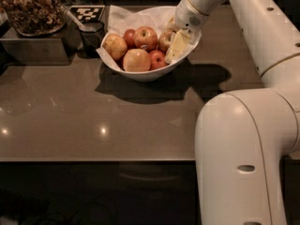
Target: Pick apple from white bowl
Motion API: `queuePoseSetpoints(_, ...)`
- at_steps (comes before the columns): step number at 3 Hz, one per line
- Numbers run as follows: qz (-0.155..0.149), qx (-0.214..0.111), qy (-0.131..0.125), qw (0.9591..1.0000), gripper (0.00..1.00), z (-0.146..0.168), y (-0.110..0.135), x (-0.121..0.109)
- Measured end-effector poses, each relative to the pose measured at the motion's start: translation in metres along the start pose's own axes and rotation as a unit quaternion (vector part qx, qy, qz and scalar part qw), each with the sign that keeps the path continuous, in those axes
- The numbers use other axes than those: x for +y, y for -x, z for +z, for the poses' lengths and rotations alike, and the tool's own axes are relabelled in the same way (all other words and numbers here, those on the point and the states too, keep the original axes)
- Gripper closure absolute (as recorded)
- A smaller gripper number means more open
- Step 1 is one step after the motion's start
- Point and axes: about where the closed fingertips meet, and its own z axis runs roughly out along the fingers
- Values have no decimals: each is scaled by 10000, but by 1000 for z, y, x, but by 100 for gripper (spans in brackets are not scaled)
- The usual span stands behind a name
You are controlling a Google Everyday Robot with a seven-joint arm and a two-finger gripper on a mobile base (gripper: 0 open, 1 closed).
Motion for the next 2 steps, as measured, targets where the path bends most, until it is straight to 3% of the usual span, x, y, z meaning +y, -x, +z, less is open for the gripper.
queuePoseSetpoints(1, 2, 66, -3, 10000, 43, 0, -5, 2)
queuePoseSetpoints(2, -44, 125, 7, 9999, 67, 1, -8, 5)
